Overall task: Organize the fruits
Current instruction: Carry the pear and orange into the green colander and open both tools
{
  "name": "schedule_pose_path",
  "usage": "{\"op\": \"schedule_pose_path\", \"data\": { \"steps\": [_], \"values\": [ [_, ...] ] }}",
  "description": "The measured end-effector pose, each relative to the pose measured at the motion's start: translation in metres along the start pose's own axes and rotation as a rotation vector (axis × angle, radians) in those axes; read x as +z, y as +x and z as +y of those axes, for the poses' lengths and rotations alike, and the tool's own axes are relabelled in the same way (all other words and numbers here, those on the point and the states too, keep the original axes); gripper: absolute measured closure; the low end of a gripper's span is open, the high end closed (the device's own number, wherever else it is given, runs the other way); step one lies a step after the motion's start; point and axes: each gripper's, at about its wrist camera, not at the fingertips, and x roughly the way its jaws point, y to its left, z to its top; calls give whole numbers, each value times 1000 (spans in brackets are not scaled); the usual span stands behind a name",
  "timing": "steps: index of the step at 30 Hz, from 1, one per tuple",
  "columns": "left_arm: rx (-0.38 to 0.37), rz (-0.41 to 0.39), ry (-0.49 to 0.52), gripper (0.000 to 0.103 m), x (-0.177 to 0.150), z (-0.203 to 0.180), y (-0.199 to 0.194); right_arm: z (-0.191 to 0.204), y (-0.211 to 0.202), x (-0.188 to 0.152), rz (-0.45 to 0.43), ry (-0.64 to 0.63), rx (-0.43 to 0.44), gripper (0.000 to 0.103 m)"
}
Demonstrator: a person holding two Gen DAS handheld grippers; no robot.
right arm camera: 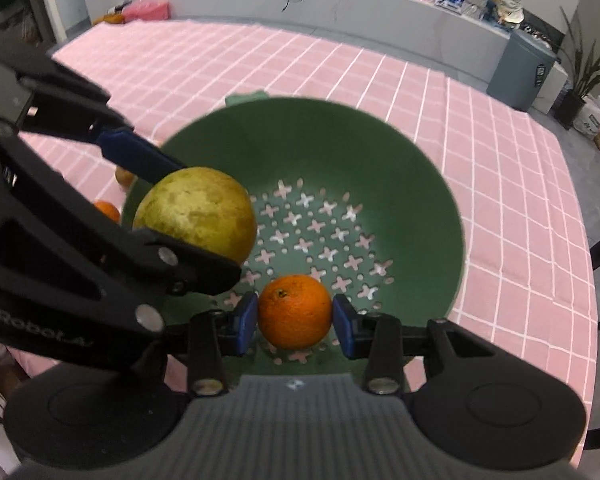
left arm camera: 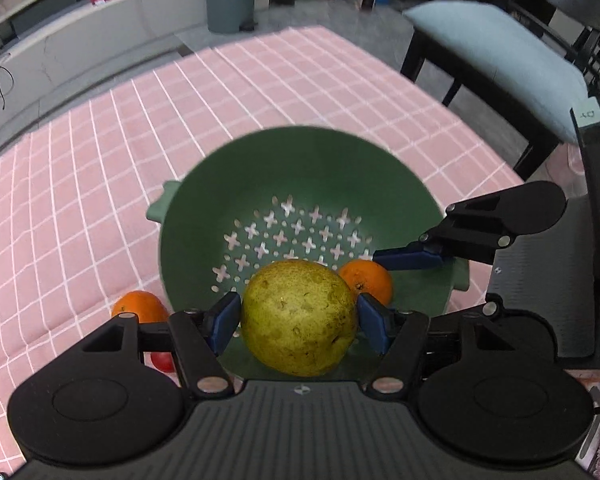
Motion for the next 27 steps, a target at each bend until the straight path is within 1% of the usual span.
{"op": "schedule_pose_path", "data": {
  "steps": [4,7,12,14,17,19,24,27],
  "values": [
    [18,43,-4,30,5,2,9,-2,4,2,23,-8,13,65],
    [25,59,-8,29,6,4,14,-2,4,4,38,-19,13,65],
    [28,93,-37,30,4,8,26,1,3,5,36,-33,10,63],
    [40,78,-24,29,4,5,26,3,3,4,36,-36,-2,60],
    [21,53,-27,29,5,2,20,4,-2,3,22,-26,-22,57],
    [35,37,-24,29,4,0,14,5,-8,3,3,-5,-33,53],
    [42,-50,-42,28,-4,0,-15,7,-32,-2,-90,67,-76,46],
    [67,-96,-52,28,-11,2,-36,17,-48,-7,-157,125,-91,42]
  ]
}}
